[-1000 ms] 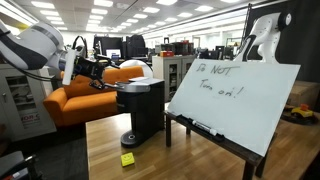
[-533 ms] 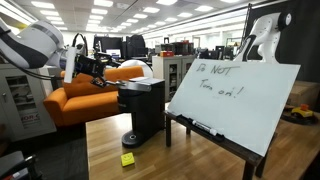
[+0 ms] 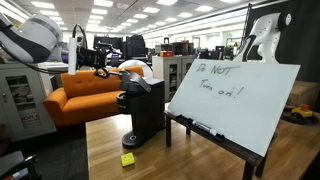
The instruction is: Open the water reservoir lid on the Keurig machine
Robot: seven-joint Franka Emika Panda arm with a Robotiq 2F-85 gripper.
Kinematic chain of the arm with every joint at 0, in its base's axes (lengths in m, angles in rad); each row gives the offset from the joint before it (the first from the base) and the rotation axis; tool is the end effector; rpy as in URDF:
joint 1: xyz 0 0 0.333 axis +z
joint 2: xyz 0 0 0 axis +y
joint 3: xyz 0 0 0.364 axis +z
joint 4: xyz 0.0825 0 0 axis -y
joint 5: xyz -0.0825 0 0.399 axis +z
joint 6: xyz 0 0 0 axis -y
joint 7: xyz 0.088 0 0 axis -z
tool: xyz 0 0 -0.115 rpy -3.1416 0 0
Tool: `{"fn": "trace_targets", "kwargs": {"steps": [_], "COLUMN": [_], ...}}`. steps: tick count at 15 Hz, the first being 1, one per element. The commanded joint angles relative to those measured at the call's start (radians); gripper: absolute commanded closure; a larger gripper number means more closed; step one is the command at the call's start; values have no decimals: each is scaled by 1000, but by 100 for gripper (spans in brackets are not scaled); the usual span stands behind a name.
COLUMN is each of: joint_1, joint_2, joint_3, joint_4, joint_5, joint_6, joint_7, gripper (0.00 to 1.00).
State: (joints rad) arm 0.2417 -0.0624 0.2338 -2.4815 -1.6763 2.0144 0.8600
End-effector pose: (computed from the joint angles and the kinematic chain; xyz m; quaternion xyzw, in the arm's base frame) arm 0.4530 0.1596 0.3648 0.7243 0.3143 0.2616 0.5552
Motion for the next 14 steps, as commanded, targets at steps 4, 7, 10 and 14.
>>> {"fn": "trace_targets", "kwargs": {"steps": [4,7,10,14], "joint_1": [-4,-7,-10,-20], "joint_2": [35,47,60,89], "joint_3": [-6,-10,-16,-28], "joint_4": [47,66,92,137], "joint_5": [-71,-80,-93,-123], "joint_6": [-28,-33,-33,-23], "joint_7": [-5,-6,-6,-7], "gripper": [0,0,0,0]}}
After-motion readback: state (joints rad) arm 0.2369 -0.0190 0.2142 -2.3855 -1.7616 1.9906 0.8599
